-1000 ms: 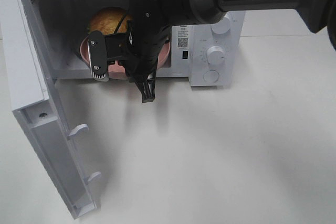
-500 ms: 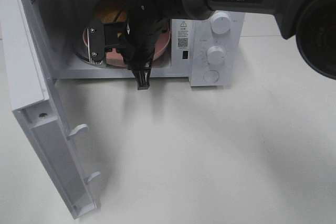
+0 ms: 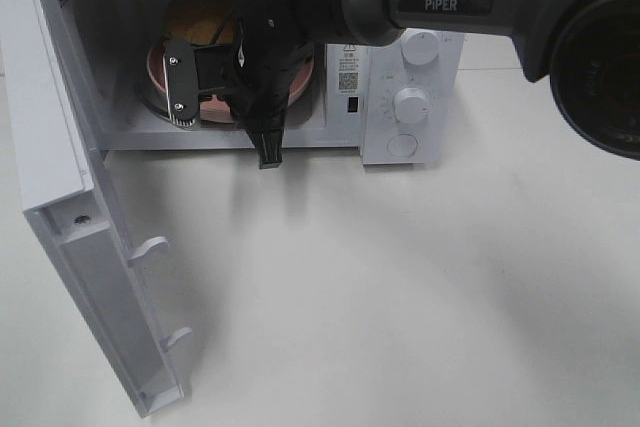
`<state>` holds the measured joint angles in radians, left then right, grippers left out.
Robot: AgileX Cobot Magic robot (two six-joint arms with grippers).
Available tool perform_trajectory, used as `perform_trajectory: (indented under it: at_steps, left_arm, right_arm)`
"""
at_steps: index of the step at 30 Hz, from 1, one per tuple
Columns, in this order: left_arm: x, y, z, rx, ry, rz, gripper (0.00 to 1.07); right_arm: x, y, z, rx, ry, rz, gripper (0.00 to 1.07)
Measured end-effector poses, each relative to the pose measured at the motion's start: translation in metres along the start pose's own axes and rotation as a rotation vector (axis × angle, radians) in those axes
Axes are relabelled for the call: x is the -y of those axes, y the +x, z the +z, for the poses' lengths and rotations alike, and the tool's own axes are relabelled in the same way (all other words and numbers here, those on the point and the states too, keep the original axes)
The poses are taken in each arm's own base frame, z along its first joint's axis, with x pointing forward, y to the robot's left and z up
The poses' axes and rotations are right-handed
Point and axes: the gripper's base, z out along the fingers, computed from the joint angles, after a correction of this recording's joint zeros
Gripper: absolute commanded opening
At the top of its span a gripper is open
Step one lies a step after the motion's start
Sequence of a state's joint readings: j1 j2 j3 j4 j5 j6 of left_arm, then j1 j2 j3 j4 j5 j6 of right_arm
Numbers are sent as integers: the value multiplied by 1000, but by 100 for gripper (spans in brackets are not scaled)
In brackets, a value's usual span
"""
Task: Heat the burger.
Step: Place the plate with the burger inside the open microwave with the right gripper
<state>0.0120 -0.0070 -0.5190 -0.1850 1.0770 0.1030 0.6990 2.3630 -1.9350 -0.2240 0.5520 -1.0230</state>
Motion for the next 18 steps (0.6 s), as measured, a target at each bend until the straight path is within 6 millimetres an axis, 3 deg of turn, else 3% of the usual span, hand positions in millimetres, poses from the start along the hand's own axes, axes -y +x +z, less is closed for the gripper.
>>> perform_trajectory:
  at_steps: [12,17,18]
  left_arm:
    - [0,0,0,0,0,0,95]
    - [0,0,0,0,0,0,95]
    - [0,0,0,0,0,0,95]
  right_arm:
    - [2,2,4,10,25,2,7]
    - [2,1,10,20,45,-6,21]
    - [4,0,9,29,64,-8,29]
